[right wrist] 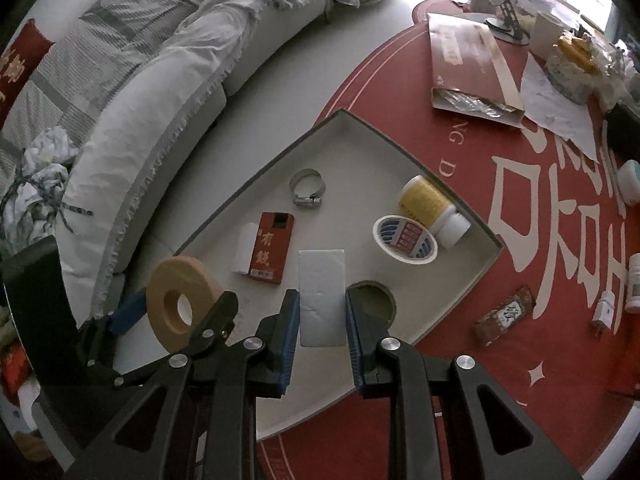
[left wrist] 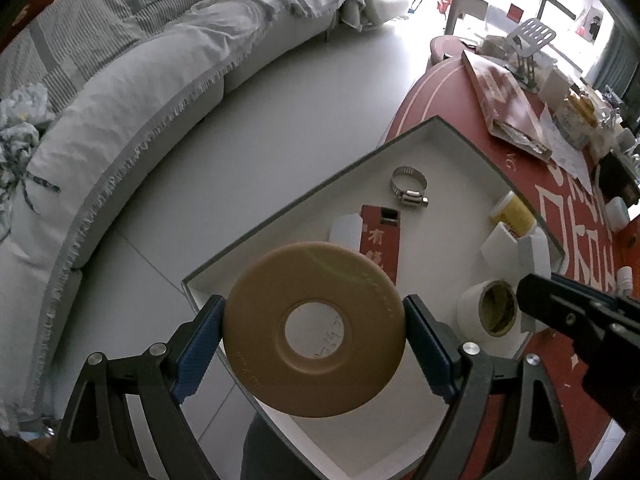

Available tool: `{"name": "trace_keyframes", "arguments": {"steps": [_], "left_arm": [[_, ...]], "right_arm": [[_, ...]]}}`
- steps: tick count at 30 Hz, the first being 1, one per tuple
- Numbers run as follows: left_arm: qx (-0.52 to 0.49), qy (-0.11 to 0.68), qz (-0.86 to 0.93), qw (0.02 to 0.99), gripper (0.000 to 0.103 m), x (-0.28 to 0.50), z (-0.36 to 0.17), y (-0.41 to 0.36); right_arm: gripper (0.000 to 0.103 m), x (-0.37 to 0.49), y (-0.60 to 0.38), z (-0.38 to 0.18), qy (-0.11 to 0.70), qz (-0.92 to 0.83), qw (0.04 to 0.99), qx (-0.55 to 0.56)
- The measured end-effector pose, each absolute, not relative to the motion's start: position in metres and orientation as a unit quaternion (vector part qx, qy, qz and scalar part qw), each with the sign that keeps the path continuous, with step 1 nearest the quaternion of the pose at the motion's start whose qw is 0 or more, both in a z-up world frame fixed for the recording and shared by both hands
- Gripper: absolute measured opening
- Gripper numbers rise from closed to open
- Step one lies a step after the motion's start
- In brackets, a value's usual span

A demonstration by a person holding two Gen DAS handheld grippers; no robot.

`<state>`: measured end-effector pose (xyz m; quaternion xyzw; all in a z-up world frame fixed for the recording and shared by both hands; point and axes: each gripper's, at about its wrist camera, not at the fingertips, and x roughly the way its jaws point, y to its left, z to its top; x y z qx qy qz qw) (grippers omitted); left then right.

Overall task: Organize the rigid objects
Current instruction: 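Carry tan ring with left tool and white block with right tool to tray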

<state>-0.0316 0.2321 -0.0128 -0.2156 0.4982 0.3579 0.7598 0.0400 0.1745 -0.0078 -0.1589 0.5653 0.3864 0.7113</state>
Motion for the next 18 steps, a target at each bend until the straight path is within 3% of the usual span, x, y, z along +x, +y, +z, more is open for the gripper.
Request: {"name": "trace_keyframes", "arguments": {"steps": [18], "left_arm": [[-0.218,0.505,0.355,0.756,0.089,-0.034,-0.018,0.238]], "right_arm": [[0.024,0.040,0.186,-0.017,0.572,0.384,0.707,-0.161]]}}
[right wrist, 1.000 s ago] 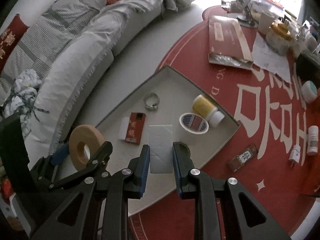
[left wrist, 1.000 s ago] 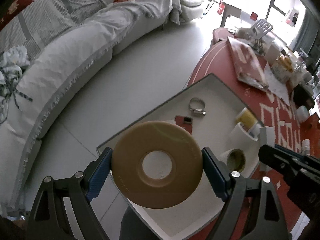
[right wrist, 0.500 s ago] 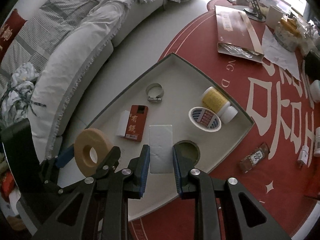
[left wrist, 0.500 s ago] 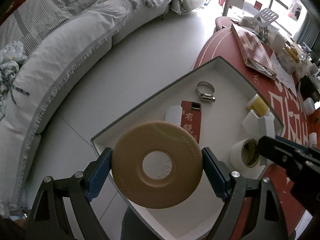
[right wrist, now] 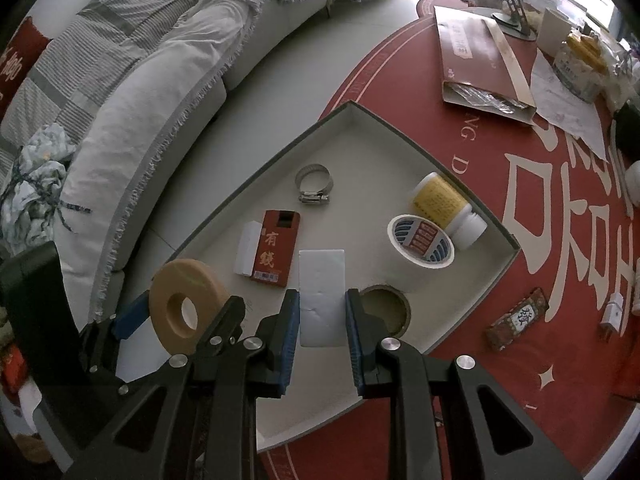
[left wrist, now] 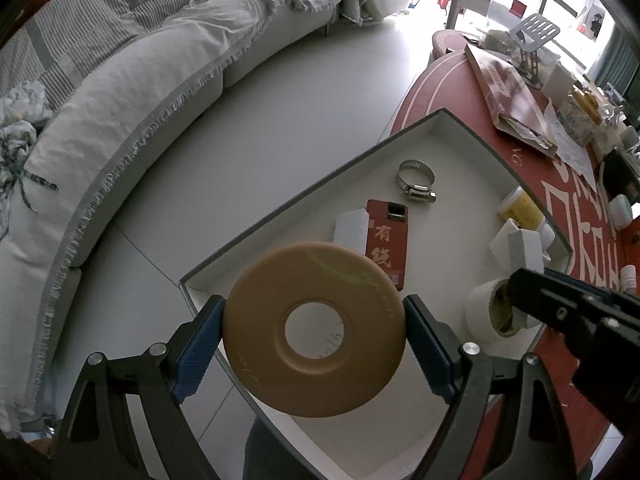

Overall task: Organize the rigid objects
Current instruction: 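Carry tan ring with left tool and white block with right tool to tray, then release tan ring into tray with left tool while right tool releases white block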

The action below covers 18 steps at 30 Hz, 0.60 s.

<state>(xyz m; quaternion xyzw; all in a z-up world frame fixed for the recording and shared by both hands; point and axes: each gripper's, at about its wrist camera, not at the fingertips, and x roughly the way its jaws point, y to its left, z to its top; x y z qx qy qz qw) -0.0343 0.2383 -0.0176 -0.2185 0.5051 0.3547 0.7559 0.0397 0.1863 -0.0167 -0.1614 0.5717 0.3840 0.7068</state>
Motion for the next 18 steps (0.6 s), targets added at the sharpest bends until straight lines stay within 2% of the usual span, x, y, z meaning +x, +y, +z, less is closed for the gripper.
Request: {"name": "trace_keyframes", "arguments": {"steps": [18], "left_arm": [[-0.208,0.531,0.326,0.754,0.090,-0.023,-0.036,0.233]], "right_arm": [[0.024,0.046,0.195,-0.031,0.577,0.374,0.708,-0.158]]}}
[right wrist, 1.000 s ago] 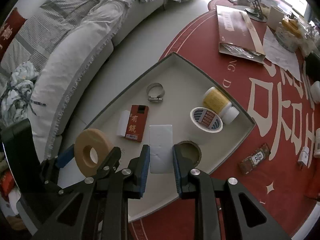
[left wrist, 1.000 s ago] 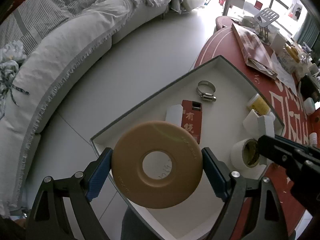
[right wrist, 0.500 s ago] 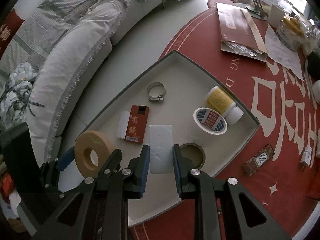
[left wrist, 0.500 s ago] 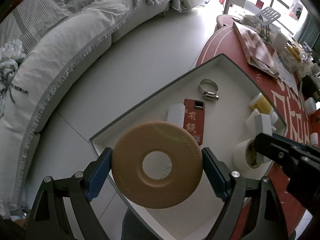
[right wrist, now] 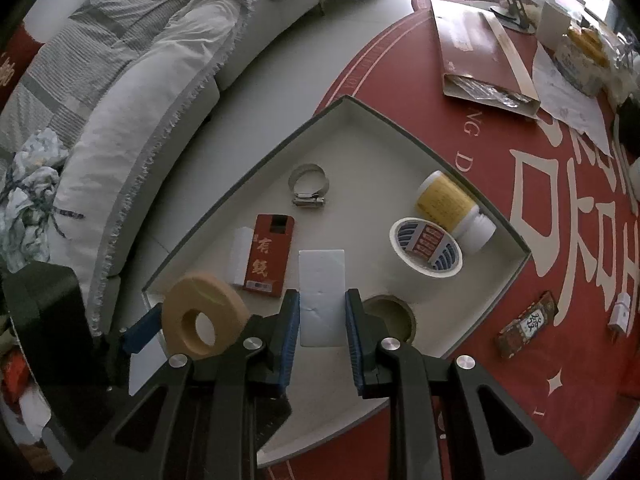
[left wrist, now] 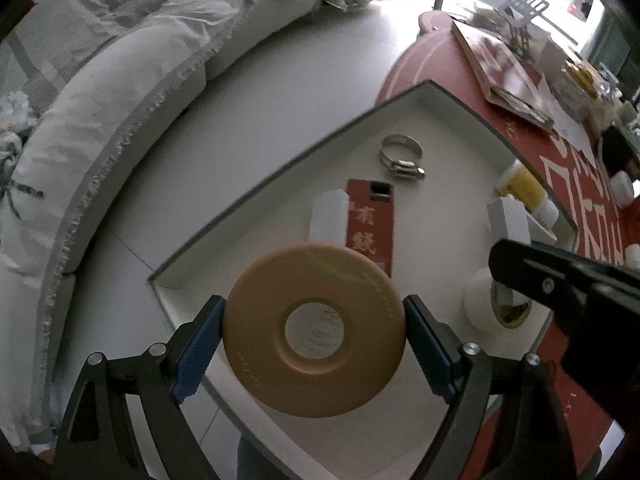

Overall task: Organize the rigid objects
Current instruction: 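Release tan ring into tray with left tool while right tool releases white block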

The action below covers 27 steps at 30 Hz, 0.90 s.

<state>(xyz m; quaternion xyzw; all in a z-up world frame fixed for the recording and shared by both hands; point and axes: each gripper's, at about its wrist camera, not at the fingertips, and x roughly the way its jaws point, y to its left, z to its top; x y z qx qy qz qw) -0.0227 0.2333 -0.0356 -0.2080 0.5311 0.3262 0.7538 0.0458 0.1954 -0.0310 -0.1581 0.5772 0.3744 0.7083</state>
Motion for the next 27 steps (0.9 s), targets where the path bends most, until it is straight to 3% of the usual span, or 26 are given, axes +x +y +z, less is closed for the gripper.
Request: {"name": "trace_keyframes", "arguments": {"steps": [3,4,6,17,27], "left_arm": [[-0.211,0.536,0.314,0.755,0.092,-0.022,-0.039,0.231],[-0.213,0.537,0.310,0.755,0.093,-0.021,-0.039,0.231],[-0.246,0.530,0.304,0.752,0.103,-0.020,-0.042,0.233],[-0.298,0.492,0.293,0.764,0.103,-0.015,-0.025,0.224],[-0.314,0.461,0.258,0.789,0.103,-0.003,0.026,0.200]], "right_arm": [[0.027,0.048,0.193,-0.033,0.578,0.374,0.707,-0.160],[0.054,0.049,0.191,-0.033,0.580,0.376,0.705,-0.159],[0.086,0.052,0.185,-0.030,0.570,0.356,0.722,-0.161],[0.087,0.100,0.089,0.020,0.450,0.233,0.849,-0.149],[0.087,0.245,0.008,-0.016,0.493,0.073,0.857,-0.129]]}}
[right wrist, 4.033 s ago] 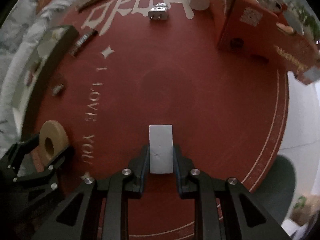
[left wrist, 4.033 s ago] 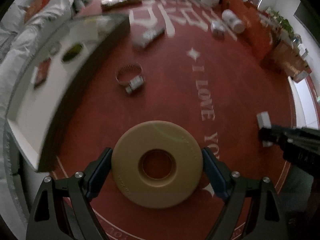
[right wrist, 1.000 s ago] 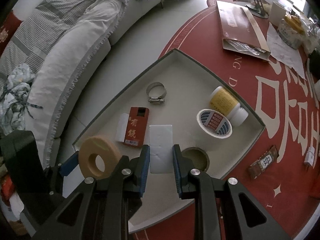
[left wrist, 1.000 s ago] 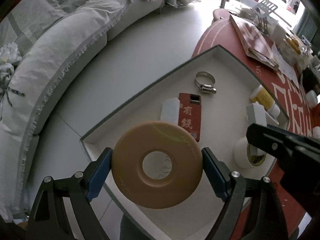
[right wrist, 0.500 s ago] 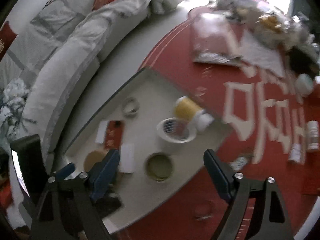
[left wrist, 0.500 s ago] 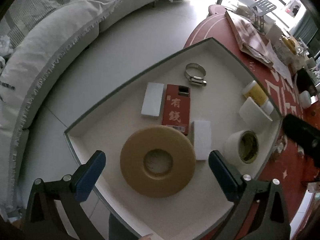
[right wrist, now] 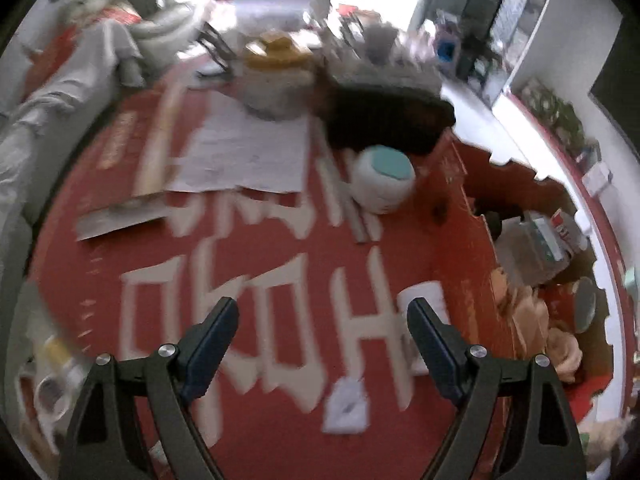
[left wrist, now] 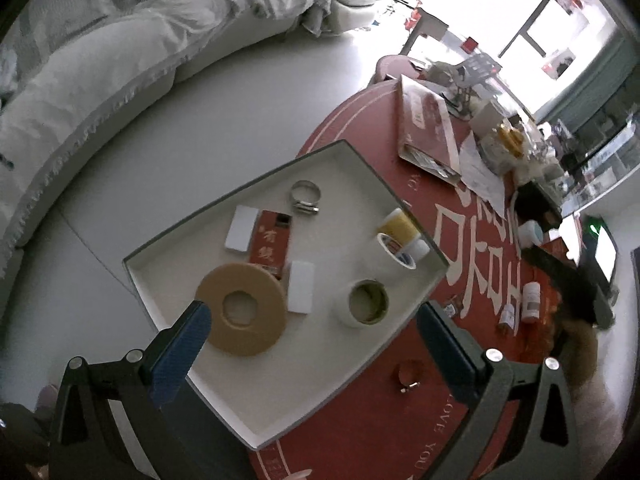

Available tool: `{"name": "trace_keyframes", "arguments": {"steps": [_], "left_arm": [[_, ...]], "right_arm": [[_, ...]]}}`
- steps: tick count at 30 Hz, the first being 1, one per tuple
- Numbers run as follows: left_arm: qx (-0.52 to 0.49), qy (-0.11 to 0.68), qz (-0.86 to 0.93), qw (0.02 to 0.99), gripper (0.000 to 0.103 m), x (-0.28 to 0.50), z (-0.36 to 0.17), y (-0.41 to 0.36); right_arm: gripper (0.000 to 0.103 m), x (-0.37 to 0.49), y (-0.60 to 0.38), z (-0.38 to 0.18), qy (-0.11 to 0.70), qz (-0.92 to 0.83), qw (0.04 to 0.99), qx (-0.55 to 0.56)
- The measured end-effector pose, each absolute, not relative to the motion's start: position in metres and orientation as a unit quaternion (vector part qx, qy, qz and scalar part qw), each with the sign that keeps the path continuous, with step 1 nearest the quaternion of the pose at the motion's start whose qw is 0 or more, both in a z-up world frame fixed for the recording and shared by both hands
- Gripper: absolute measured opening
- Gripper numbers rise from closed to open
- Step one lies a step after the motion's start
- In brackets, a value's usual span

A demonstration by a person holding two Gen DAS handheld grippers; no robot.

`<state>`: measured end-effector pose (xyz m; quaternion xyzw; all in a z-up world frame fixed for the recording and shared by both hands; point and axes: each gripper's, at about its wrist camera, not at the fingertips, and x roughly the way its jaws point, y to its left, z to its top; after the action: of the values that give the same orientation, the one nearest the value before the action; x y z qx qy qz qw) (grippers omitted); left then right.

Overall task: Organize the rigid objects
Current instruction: 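Release tan ring into tray with left tool while right tool releases white block, then move left tool to hose clamp on rug while right tool grasps white pill bottle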

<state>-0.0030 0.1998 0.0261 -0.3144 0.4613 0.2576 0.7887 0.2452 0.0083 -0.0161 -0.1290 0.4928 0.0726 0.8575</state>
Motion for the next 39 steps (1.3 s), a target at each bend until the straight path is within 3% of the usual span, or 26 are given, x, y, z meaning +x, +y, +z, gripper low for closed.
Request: {"name": "trace_keyframes", "arguments": {"steps": [9,10,19,27,33,39], "left_arm": [[-0.278,0.513,0.246,0.774,0.103,0.014,0.016,0.176],[-0.275,0.518,0.243,0.772,0.103,0.016,0.012,0.175],[-0.273,0.527,0.233,0.770,0.103,0.008,0.008,0.166],[-0.259,0.533,0.209,0.778,0.103,-0.004,0.010,0.145],[-0.217,0.548,0.173,0.789,0.103,-0.002,0.003,0.101],[-0.157,0.566,0.136,0.798,0.103,0.024,-0.016,0.049]], "right_arm": [[0.087,0.304,0.008,-0.073,0.530,0.077,0.816,-0.218],[0.094,0.304,0.004,-0.073,0.526,0.065,0.822,-0.209],[0.095,0.254,-0.061,-0.086,0.620,0.035,0.783,0.015],[0.095,0.126,-0.101,-0.086,0.651,0.103,0.750,0.060],[0.095,0.070,-0.147,-0.034,0.530,0.089,0.842,-0.042],[0.094,0.095,-0.184,-0.050,0.544,0.039,0.838,-0.005]]}}
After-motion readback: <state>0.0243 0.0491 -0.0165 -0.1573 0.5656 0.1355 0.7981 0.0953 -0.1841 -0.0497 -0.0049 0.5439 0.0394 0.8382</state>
